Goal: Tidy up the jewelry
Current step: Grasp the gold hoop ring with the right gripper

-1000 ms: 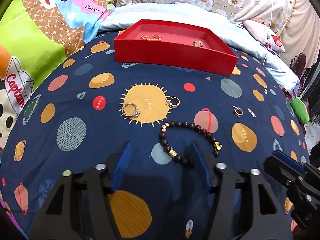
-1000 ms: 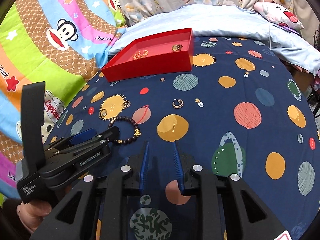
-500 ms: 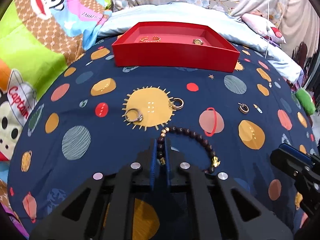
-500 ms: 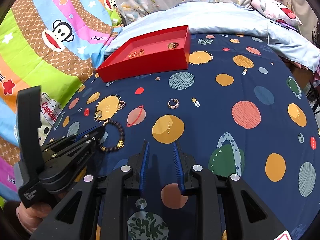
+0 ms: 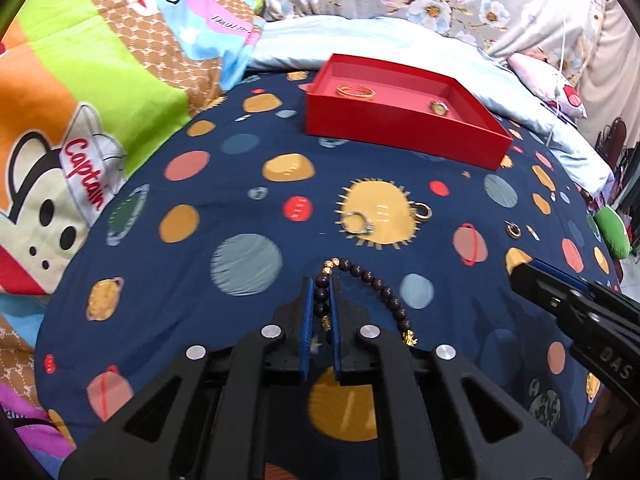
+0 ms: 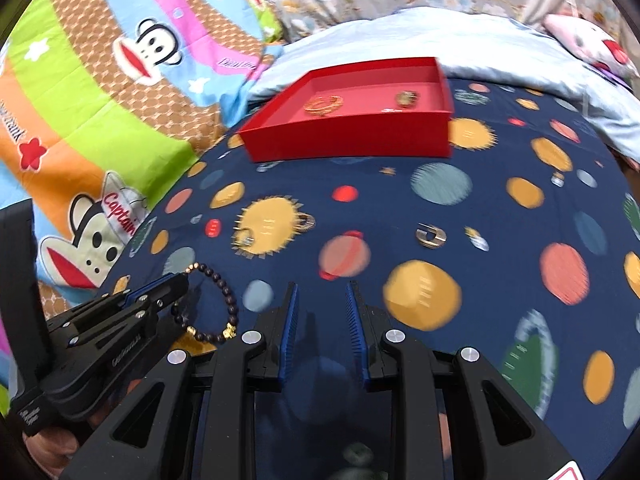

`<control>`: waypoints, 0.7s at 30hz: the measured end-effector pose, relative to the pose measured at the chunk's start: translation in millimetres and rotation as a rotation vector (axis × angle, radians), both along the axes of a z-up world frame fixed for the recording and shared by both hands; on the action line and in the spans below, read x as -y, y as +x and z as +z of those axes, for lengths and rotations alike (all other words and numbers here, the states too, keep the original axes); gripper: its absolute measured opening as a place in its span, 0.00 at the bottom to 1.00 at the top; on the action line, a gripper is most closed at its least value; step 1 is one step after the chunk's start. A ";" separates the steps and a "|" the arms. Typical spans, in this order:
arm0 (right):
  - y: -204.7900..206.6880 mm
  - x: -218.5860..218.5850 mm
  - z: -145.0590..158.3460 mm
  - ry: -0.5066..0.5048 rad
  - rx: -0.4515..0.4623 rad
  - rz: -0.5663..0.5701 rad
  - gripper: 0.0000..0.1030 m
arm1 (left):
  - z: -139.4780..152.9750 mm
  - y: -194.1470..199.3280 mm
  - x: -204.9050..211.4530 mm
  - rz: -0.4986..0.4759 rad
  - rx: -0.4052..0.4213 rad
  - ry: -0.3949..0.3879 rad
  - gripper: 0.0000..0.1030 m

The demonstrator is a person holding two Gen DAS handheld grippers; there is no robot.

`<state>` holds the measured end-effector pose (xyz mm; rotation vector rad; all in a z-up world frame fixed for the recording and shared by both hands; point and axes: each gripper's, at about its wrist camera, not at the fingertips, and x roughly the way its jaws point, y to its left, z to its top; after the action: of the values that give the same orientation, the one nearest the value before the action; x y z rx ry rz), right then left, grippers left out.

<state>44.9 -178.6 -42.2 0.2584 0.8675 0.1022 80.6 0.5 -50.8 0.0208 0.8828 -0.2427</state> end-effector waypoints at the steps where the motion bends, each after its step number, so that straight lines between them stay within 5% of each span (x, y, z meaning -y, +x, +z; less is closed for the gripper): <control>1: 3.8 -4.4 -0.4 0.000 0.000 0.010 0.23 | 0.5 0.4 -4.1 0.008 -0.003 -0.003 0.07; 21: 86.4 -79.4 -22.2 -0.069 -0.022 0.175 0.23 | -15.5 14.5 -51.3 0.096 -0.055 -0.025 0.07</control>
<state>131.4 -99.2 -64.4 0.1189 0.9128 0.2321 95.1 51.8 -66.3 -0.0515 0.9329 -0.1655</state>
